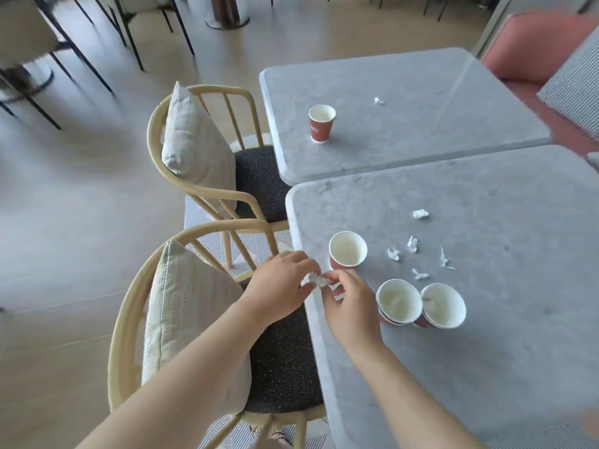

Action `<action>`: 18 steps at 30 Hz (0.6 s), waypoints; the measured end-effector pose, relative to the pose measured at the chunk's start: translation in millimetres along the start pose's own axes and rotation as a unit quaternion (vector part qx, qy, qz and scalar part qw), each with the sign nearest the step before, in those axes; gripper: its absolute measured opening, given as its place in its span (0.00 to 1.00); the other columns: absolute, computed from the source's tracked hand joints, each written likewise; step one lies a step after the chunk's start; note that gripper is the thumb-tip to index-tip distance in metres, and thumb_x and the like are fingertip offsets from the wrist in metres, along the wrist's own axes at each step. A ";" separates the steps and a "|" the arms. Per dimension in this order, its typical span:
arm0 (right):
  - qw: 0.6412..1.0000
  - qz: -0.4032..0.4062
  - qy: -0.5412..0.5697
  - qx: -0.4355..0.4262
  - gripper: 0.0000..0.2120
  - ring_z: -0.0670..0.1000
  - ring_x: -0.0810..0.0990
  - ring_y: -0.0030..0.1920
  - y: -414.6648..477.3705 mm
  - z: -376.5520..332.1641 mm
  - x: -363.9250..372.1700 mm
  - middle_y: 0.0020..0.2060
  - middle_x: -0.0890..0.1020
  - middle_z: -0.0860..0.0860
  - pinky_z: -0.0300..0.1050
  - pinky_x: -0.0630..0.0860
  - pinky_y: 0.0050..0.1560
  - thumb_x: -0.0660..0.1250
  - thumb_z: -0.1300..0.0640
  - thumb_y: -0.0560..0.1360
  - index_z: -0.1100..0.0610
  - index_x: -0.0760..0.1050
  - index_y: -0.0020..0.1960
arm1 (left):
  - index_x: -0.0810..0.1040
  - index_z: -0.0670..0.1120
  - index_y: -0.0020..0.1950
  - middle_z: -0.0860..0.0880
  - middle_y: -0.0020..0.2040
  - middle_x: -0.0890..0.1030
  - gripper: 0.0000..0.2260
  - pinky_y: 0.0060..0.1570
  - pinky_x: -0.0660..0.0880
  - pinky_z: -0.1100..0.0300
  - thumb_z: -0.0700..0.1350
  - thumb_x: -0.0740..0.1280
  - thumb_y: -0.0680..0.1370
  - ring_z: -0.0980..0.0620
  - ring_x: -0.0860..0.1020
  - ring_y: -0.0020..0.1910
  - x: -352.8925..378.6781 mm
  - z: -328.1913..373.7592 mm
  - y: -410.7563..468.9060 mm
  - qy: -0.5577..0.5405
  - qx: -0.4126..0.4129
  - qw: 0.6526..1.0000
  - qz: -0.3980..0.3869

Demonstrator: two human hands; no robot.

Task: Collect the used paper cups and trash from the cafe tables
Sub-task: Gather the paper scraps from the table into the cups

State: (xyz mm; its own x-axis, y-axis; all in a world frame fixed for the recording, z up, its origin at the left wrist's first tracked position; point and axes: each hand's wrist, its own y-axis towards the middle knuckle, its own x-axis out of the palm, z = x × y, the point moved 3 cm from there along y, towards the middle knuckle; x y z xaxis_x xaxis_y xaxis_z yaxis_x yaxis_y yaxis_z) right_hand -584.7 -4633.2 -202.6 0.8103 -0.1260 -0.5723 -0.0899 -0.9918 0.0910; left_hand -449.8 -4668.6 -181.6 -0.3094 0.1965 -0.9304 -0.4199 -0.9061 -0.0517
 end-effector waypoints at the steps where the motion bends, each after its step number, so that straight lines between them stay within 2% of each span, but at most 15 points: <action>1: 1.000 -0.003 0.001 -0.011 0.06 0.42 0.73 0.35 1.3 3.2 -11.3 0.40 0.76 0.43 0.35 0.72 0.37 0.67 0.61 0.72 0.52 0.77 0.47 | 0.74 0.54 0.57 0.56 0.53 0.78 0.10 0.52 0.69 0.57 0.51 0.63 0.76 0.52 0.75 0.53 0.0 10.0 3.2 -0.007 -0.005 1.000 0.008; 4: 1.000 -0.015 0.003 -0.024 0.07 0.43 0.74 0.35 3.9 16.3 -44.6 0.40 0.76 0.42 0.31 0.71 0.36 0.67 0.61 0.72 0.53 0.78 0.48 | 0.76 0.55 0.57 0.55 0.48 0.80 0.10 0.48 0.71 0.57 0.51 0.63 0.76 0.52 0.78 0.47 2.5 40.2 9.3 -0.032 -0.015 0.999 0.030; 8: 0.999 -0.026 -0.003 -0.025 0.02 0.45 0.75 0.36 10.4 41.2 -87.2 0.39 0.77 0.45 0.30 0.71 0.36 0.68 0.60 0.72 0.54 0.78 0.43 | 0.78 0.58 0.57 0.54 0.45 0.82 0.10 0.42 0.73 0.57 0.53 0.61 0.78 0.51 0.80 0.42 15.3 82.3 14.8 -0.056 -0.009 0.998 0.038; 12: 0.997 -0.073 -0.004 -0.017 0.06 0.42 0.76 0.38 16.9 67.8 -118.4 0.40 0.79 0.45 0.29 0.71 0.37 0.69 0.63 0.70 0.53 0.78 0.42 | 0.79 0.55 0.53 0.54 0.47 0.81 0.09 0.43 0.72 0.58 0.51 0.61 0.78 0.51 0.79 0.44 39.1 116.6 23.6 -0.066 -0.047 0.996 0.048; 15: 0.995 -0.096 -0.032 -0.021 0.08 0.42 0.76 0.39 23.0 83.1 -134.0 0.40 0.78 0.43 0.35 0.75 0.39 0.69 0.63 0.69 0.51 0.78 0.44 | 0.79 0.54 0.51 0.55 0.48 0.80 0.08 0.42 0.72 0.60 0.51 0.62 0.76 0.53 0.78 0.46 53.2 129.5 32.7 -0.074 -0.096 0.991 0.053; 18: 0.994 -0.100 -0.037 -0.024 0.10 0.42 0.76 0.39 29.1 95.7 -146.2 0.41 0.78 0.42 0.39 0.76 0.40 0.69 0.64 0.68 0.50 0.77 0.45 | 0.77 0.55 0.54 0.56 0.50 0.79 0.09 0.42 0.68 0.61 0.52 0.63 0.75 0.54 0.77 0.49 63.3 134.5 40.0 -0.067 -0.122 0.990 0.036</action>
State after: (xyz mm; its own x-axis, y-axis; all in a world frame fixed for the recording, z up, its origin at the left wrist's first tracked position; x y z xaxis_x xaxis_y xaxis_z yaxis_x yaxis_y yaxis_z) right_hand -761.3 -4645.8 -194.3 0.7643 0.0698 -0.6410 0.0977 -0.9952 0.0081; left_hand -600.9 -4642.1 -193.8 -0.4479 0.1607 -0.8795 -0.1783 -0.9800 -0.0883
